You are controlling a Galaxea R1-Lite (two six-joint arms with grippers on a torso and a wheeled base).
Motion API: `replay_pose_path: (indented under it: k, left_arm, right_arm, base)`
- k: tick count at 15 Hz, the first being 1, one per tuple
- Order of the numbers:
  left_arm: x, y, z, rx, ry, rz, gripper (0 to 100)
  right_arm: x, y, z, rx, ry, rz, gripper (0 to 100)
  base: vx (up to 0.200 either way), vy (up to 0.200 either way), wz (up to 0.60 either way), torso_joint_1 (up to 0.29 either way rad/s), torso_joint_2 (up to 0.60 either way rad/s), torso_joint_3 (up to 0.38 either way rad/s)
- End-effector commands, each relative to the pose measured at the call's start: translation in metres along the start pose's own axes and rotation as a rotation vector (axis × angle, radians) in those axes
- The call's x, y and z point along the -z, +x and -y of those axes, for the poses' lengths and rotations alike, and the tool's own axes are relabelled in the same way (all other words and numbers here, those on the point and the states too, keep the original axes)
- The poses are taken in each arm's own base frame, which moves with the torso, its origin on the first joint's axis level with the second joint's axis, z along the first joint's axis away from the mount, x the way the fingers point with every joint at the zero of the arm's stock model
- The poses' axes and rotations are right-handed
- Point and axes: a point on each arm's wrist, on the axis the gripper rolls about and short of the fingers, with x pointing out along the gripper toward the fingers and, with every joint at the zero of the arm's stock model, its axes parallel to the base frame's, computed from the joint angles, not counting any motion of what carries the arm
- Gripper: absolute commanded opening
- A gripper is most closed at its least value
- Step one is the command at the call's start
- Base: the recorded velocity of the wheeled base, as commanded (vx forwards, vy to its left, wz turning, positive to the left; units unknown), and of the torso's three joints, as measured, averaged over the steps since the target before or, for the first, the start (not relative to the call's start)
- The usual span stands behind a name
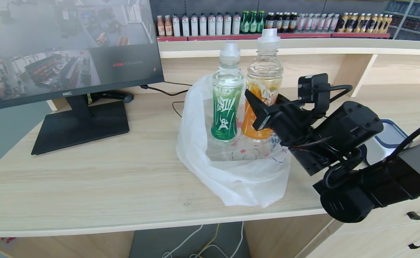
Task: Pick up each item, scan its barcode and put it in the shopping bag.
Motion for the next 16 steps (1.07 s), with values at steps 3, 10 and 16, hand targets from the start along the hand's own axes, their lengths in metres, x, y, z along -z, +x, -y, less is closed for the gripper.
replay_pose_path:
  k: [3,10,16]
  left_arm:
    - [0.000,0.000,0.000,-0.001,0.000,0.000,100]
    - [0.000,0.000,0.000,-0.001,0.000,0.000,100]
    - [0.000,0.000,0.000,-0.001,0.000,0.000,100]
  right_arm:
    - [0.021,0.002,0.016,0.039,-0.023,-0.044,0]
    - [0.028,0.014,0.023,0.053,-0.029,-0.024,0]
    - [0.038,0.005,0.022,0.056,-0.006,-0.068,0]
  base:
    - [0.000,0.000,0.00,0.000,0.00,0.000]
    - [0.000,0.000,0.00,0.000,0.00,0.000]
    - [0.000,0.000,0.00,0.000,0.00,0.000]
